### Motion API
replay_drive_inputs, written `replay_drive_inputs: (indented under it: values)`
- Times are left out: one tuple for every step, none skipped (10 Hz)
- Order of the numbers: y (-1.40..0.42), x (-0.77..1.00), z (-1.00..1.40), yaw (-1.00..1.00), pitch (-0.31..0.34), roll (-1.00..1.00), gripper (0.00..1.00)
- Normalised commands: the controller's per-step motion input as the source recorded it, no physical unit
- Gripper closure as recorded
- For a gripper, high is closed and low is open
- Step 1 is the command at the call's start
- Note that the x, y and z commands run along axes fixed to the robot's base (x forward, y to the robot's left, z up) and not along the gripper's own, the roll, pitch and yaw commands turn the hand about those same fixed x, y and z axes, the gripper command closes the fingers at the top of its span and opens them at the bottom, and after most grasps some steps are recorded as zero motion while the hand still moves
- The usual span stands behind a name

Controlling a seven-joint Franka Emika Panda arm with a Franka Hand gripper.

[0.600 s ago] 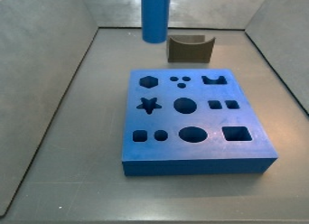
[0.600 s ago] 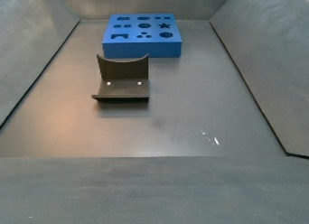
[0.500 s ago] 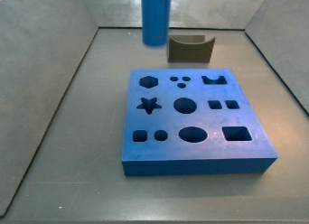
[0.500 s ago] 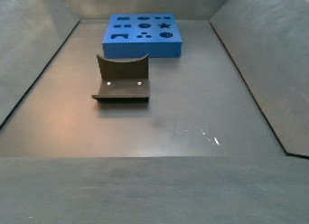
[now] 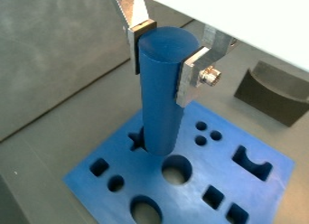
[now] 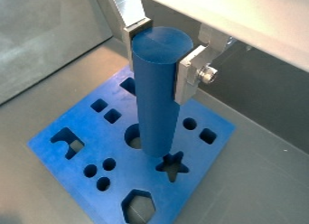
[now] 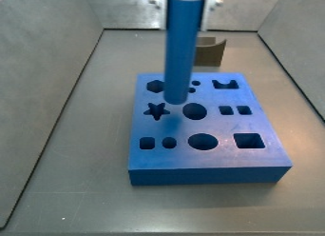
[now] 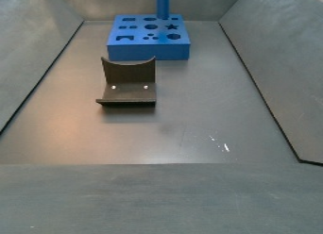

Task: Insert the round object.

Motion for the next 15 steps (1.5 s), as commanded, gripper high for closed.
replay_drive_inputs:
  values:
    - [0.00,0.90,-0.29,0.00,0.154,0.01,1.00]
    - [0.00,0.93,-0.24,0.00,0.180,0.01,1.00]
    - [0.00,0.88,-0.25,0.00,0.164,0.02,1.00]
    - [0.00,0.91,-0.29,-0.01,0.157,0.03,1.00]
    - [0.00,0.90,-0.27,-0.05,0.194,0.09,1.00]
    - [0.00,0.79,-0.27,-0.05,0.184,0.12,1.00]
    - [0.00,0.44,-0.25,-0.07,0.107,0.00,1.00]
    - [0.00,0.33,-0.17,-0.08,0.063,-0.03,1.00]
    - [-0.02,0.29,-0.10,-0.14,0.030,-0.08,1.00]
    - [0.00,0.33,-0.19,-0.13,0.044,-0.06,1.00]
    - [0.00,0.24,-0.29,-0.14,0.020,-0.03,1.00]
    - [0.00,0.15,-0.33,-0.14,0.047,0.00,1.00]
    - [0.09,0.11,-0.34,-0.09,0.079,0.10,1.00]
    - [0.09,0.11,-0.31,-0.08,0.084,0.10,1.00]
    - [0.11,0.01,-0.28,-0.06,0.051,0.08,1.00]
